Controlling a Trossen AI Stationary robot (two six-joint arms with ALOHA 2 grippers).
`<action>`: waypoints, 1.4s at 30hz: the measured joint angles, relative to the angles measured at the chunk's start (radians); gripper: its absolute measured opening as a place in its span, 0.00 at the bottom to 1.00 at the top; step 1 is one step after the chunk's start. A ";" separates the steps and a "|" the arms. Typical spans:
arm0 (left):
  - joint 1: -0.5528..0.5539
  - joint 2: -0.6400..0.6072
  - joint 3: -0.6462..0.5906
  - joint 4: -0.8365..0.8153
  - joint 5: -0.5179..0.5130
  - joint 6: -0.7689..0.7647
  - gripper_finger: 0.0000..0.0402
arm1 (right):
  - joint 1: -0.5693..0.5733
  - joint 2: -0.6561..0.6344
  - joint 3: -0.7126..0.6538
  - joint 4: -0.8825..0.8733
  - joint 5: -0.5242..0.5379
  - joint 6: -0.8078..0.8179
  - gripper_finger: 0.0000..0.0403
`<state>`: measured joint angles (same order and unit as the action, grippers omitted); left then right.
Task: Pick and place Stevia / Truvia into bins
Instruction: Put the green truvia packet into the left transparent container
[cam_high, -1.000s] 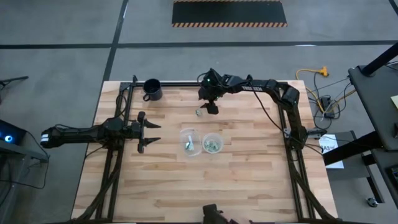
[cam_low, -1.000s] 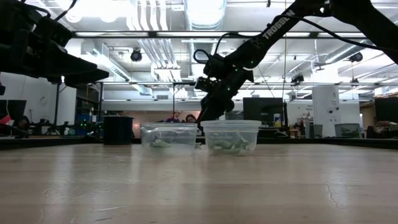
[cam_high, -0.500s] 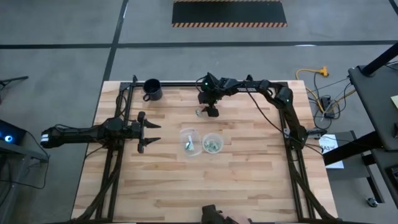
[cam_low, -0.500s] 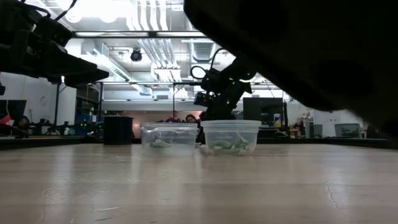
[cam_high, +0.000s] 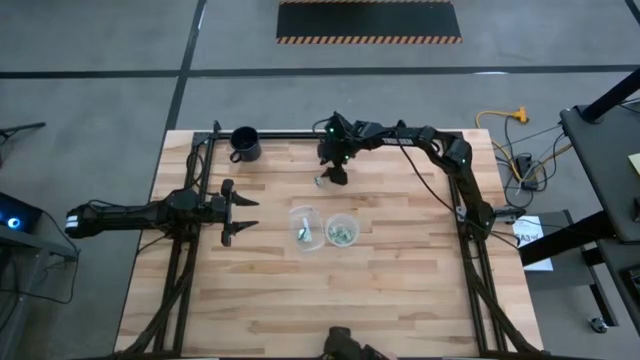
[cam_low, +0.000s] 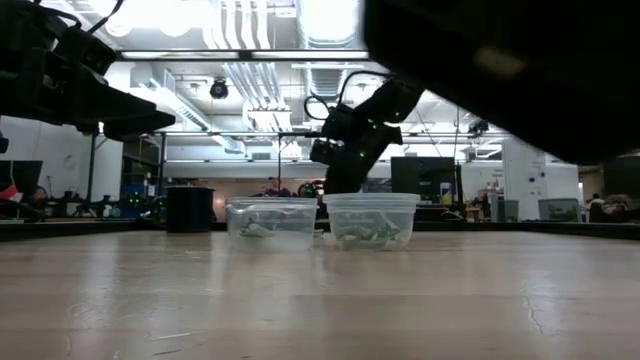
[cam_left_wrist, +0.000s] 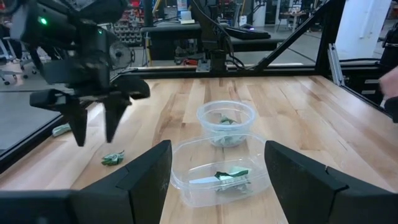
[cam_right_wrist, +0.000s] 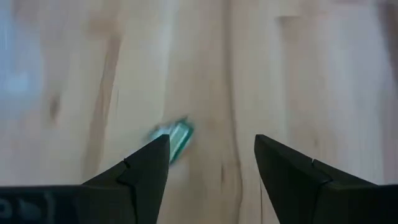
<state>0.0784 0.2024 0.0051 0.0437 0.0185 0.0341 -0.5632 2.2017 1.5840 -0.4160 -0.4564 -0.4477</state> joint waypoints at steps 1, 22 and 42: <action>0.000 0.000 0.000 0.000 0.000 0.000 0.60 | 0.000 -0.001 0.009 0.000 0.000 0.078 0.56; 0.000 0.000 0.000 0.000 0.000 0.000 0.60 | 0.126 0.007 0.148 -0.263 0.321 0.684 0.56; 0.000 0.000 0.000 0.000 0.000 0.000 0.60 | 0.107 0.035 0.235 -0.413 0.261 0.575 0.56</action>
<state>0.0780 0.2024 0.0051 0.0437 0.0189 0.0341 -0.4564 2.2371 1.8189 -0.8290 -0.1958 0.1272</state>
